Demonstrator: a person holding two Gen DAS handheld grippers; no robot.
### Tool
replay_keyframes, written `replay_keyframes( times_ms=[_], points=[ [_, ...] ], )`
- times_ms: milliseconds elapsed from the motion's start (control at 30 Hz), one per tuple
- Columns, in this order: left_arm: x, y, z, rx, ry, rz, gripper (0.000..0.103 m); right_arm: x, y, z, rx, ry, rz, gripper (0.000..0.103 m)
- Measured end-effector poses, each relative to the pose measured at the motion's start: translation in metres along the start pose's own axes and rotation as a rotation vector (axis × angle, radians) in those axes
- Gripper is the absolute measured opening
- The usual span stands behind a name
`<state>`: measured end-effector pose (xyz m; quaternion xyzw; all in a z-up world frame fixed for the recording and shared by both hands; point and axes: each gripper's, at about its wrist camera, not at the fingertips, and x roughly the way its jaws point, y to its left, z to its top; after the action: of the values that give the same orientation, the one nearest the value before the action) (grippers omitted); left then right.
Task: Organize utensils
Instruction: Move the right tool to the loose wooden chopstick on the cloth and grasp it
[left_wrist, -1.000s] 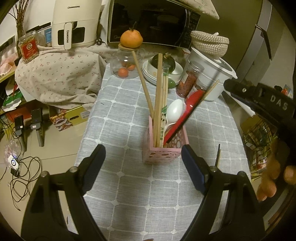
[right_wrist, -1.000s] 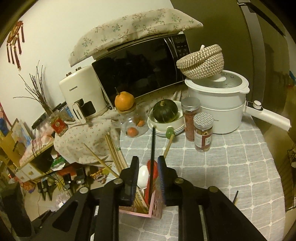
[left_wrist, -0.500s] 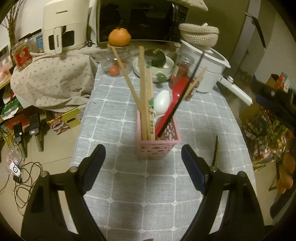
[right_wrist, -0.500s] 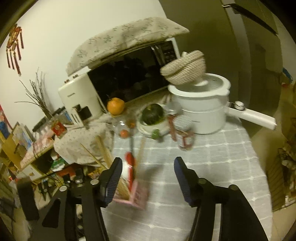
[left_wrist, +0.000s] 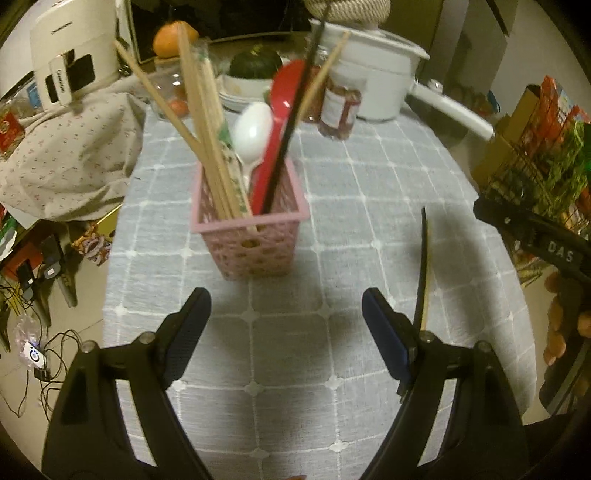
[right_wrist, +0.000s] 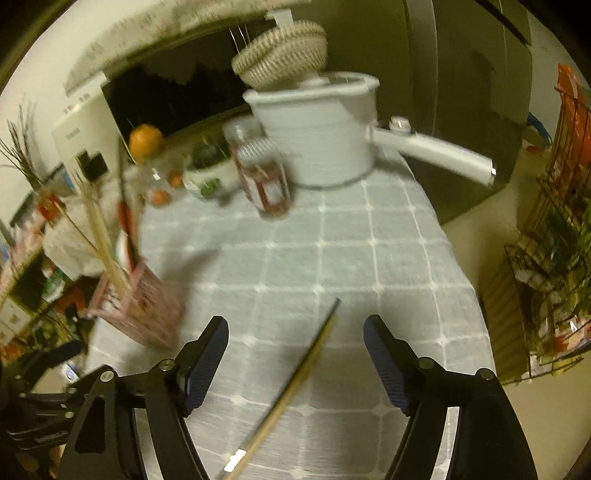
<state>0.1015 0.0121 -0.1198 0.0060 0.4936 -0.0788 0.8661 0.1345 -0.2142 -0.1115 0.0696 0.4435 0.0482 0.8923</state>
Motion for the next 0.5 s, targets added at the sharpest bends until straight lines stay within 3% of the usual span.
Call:
replay_keyframes(
  times_ms=[333, 500],
  points=[
    [0.015, -0.002, 0.000, 0.012, 0.049, 0.004, 0.084, 0.055, -0.038, -0.019, 0.130, 0.213, -0.052, 0.077],
    [0.016, -0.002, 0.000, 0.020, 0.059, 0.002, 0.084, 0.078, -0.043, -0.027, 0.134, 0.298, -0.100, 0.077]
  ],
)
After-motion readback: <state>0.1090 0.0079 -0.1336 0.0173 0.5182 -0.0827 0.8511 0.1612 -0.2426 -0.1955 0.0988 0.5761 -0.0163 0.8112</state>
